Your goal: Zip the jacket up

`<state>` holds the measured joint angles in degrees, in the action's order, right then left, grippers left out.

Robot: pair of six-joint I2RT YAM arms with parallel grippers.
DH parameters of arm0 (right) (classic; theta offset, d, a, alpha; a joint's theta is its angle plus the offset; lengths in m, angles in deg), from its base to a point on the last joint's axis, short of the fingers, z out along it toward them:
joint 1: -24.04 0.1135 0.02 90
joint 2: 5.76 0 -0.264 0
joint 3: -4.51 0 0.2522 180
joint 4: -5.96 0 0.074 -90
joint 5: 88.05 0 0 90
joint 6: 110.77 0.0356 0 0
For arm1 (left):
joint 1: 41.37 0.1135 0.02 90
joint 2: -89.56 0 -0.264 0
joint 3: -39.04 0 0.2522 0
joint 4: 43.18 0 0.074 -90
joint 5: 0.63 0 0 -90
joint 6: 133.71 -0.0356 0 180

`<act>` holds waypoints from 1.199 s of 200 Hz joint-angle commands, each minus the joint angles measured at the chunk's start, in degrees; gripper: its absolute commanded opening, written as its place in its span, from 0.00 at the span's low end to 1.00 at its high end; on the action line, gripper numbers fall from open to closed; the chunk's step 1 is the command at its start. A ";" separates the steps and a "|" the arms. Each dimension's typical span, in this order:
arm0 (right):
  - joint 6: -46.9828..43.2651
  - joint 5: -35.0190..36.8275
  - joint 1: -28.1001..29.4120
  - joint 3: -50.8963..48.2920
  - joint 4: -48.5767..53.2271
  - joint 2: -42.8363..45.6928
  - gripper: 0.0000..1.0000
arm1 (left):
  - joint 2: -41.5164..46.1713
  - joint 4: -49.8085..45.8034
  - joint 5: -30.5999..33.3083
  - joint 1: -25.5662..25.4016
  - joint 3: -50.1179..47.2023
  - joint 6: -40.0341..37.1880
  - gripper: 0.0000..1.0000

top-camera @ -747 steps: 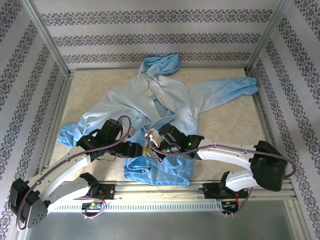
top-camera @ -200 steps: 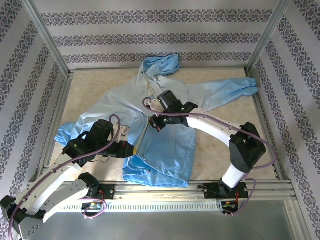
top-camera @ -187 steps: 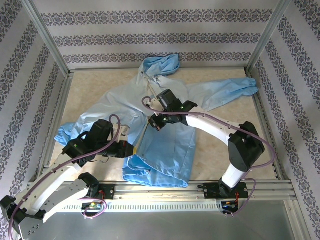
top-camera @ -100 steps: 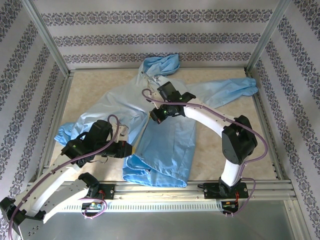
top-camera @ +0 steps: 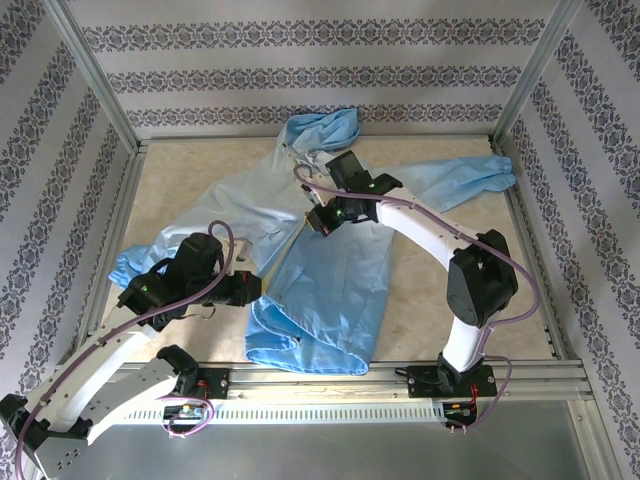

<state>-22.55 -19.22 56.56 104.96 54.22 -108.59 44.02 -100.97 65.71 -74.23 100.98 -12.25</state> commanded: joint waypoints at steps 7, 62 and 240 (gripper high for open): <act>0.52 21.12 -10.58 5.36 -6.36 1.02 0.00 | -0.48 -19.17 -3.41 -0.61 5.02 -2.12 0.00; -4.41 26.04 -15.39 14.85 -0.49 6.19 0.00 | -18.18 -21.45 1.70 3.67 26.68 -16.95 0.00; -2.26 18.06 -5.40 5.00 1.67 -1.95 0.00 | -8.43 -22.60 -12.22 11.71 10.57 -15.54 0.00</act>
<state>-24.58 -5.04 50.92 100.61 56.61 -105.40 31.08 -118.35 58.41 -63.00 113.79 -31.37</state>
